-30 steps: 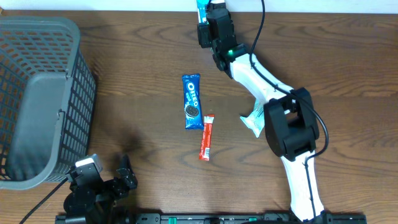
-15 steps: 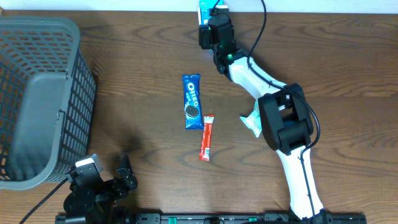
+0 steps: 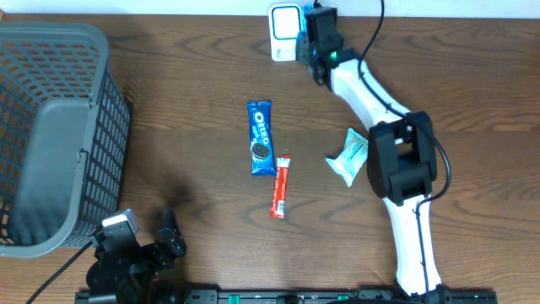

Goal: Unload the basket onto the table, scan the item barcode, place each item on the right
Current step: 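Carry the mouthwash bottle to the right table edge and release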

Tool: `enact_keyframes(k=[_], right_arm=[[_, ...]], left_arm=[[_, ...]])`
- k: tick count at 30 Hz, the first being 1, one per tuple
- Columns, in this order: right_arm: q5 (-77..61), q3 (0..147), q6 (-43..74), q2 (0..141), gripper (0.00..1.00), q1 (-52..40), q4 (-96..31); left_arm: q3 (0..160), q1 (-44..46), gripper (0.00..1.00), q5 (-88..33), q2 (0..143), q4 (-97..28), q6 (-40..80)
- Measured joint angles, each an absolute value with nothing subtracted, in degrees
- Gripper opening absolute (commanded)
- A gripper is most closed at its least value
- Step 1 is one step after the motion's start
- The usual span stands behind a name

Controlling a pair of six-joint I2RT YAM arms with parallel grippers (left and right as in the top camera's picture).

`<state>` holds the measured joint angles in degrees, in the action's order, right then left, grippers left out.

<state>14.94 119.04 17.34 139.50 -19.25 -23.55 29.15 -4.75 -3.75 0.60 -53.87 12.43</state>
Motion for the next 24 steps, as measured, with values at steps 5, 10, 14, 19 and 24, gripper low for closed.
enact_keyframes(k=[5, 10, 14, 19, 24], right_arm=[[18.31, 123.76, 16.23, 135.61, 0.42, -16.64, -36.84], [20.86, 124.79, 15.84, 130.30, 0.38, -10.13, -47.94], [21.93, 125.51, 15.68, 129.47, 0.36, -3.29, -54.81], [22.13, 125.45, 15.66, 129.51, 0.34, 6.44, -58.24], [22.87, 123.83, 15.66, 129.51, 0.35, 15.00, -58.35]], left_arm=[[29.15, -4.75, 0.98, -3.75, 0.60, -53.87, 12.43], [29.15, -4.75, 0.98, -3.75, 0.60, -53.87, 12.43], [29.15, -4.75, 0.98, -3.75, 0.60, -53.87, 12.43], [29.15, -4.75, 0.98, -3.75, 0.60, -53.87, 12.43], [29.15, -4.75, 0.98, -3.75, 0.60, -53.87, 12.43]])
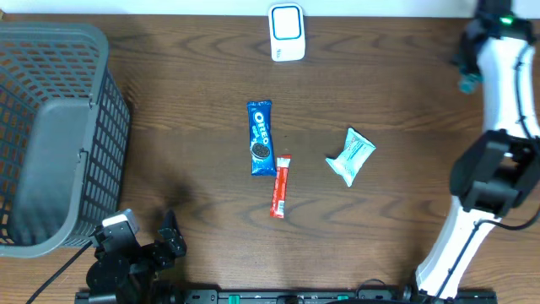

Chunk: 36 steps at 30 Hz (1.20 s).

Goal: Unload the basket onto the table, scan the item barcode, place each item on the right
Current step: 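Carry the mouthwash bottle to the right table edge and release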

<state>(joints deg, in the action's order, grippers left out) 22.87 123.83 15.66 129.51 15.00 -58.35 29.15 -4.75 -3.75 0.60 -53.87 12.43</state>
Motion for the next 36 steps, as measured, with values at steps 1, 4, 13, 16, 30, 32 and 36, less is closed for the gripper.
enact_keyframes(k=[1, 4, 13, 16, 30, 32, 36], right_arm=[[23.16, 123.07, 15.66, 129.51, 0.35, 16.56, -58.30], [24.10, 120.09, 15.38, 129.51, 0.35, 21.04, -57.89], [24.47, 107.87, 13.85, 129.51, 0.35, 32.38, -48.14], [24.45, 102.87, 13.43, 129.49, 0.36, 35.38, -42.92], [25.56, 96.44, 9.98, 129.43, 0.99, 39.29, -37.85], [25.74, 97.56, 9.32, 129.23, 0.99, 39.05, -40.53], [26.06, 101.23, 8.93, 127.00, 0.99, 37.63, -44.93]], left_arm=[[29.15, -4.75, 0.98, -3.75, 0.60, -53.87, 12.43], [29.15, -4.75, 0.98, -3.75, 0.60, -53.87, 12.43], [29.15, -4.75, 0.98, -3.75, 0.60, -53.87, 12.43], [29.15, -4.75, 0.98, -3.75, 0.60, -53.84, 12.43], [29.15, -4.75, 0.98, -3.75, 0.60, -53.87, 12.43], [29.15, -4.75, 0.98, -3.75, 0.60, -53.87, 12.43], [29.15, -4.75, 0.98, -3.75, 0.60, -53.87, 12.43]])
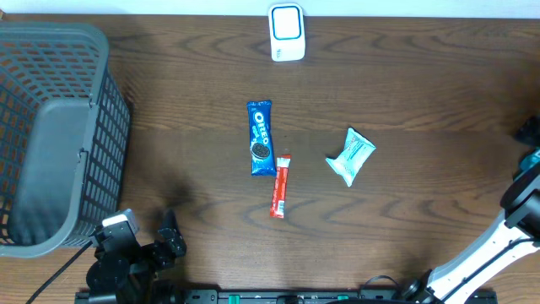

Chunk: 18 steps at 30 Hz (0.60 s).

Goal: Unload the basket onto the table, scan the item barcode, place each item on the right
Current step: 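Carry the mouthwash bottle to the right table edge and release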

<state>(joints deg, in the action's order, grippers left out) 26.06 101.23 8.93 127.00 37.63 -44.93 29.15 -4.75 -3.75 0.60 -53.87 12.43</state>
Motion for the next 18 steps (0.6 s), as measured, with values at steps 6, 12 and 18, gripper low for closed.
enact_keyframes(k=[6, 12, 18], right_arm=[[24.60, 106.13, 11.53, 115.04, 0.99, 30.94, -50.59], [12.60, 107.57, 14.79, 102.63, 0.87, 17.72, -58.04], [-3.22, 107.50, 16.14, 100.88, 0.99, 3.64, -61.82]], left_arm=[[29.15, -4.75, 0.98, -3.75, 0.60, -53.87, 12.43], [29.15, -4.75, 0.98, -3.75, 0.60, -53.84, 12.43], [29.15, -4.75, 0.98, -3.75, 0.60, -53.87, 12.43]])
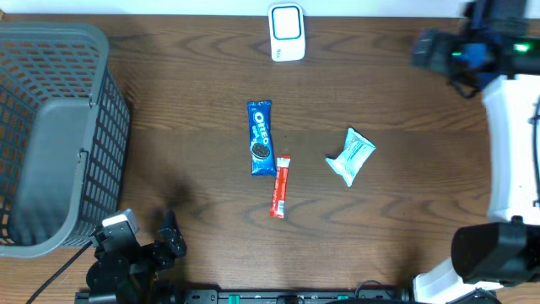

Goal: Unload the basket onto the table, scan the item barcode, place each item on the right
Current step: 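Carry the mouthwash bottle to the right table edge and release, then lower the right gripper onto the green wipes pack and grasp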

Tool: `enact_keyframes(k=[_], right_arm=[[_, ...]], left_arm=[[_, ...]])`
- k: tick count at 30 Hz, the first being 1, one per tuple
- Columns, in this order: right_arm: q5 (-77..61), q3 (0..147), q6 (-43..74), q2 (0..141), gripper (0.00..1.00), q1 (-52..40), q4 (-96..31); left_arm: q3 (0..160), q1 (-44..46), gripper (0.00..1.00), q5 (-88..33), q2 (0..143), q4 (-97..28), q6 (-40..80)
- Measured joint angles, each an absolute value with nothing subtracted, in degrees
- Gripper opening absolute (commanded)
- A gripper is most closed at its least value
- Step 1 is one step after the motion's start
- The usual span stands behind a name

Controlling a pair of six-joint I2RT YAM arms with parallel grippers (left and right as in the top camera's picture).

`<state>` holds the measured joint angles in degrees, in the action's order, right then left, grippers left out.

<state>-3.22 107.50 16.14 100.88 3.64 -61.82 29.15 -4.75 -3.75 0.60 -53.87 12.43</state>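
Note:
Three items lie mid-table: a blue Oreo packet point(261, 138), a red stick packet point(280, 186) just below it, and a crumpled mint-and-white packet point(351, 157) to the right. The white barcode scanner point(287, 32) stands at the back edge. My right gripper point(422, 49) hovers at the back right, blurred, pointing left, well right of the scanner and apart from every item. My left gripper point(171, 235) rests folded at the front left, far from the items. Neither gripper's jaw state is readable, and nothing shows in either.
A large grey mesh basket point(101, 101) fills the left side of the table. The white right arm point(510, 152) runs down the right edge to its base at the front right.
My right gripper was barely in view at the table's right edge. Now it is at the back right, pointing left. The items, the scanner and the left arm have not moved.
My right gripper was first at the scanner at the back centre. It was then at the far back right corner, then almost out of view at the right edge, and is now at the back right again. The scanner and all three items stayed put.

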Motion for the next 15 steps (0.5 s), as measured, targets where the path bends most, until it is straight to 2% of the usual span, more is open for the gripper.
enact_keyframes(k=[4, 10, 15], right_arm=[[-5.54, 107.22, 21.02, 100.95, 0.99, -3.31, -64.05], [1.32, 107.18, 32.14, 105.32, 0.98, -16.91, -70.41], [4.99, 107.09, 41.60, 113.36, 0.89, -24.05, -76.84]], left_arm=[[29.15, -4.75, 0.98, -3.75, 0.60, -53.87, 12.43], [29.15, -4.75, 0.98, -3.73, 0.60, -53.87, 12.43], [29.15, -4.75, 0.98, -3.75, 0.60, -53.87, 12.43]])
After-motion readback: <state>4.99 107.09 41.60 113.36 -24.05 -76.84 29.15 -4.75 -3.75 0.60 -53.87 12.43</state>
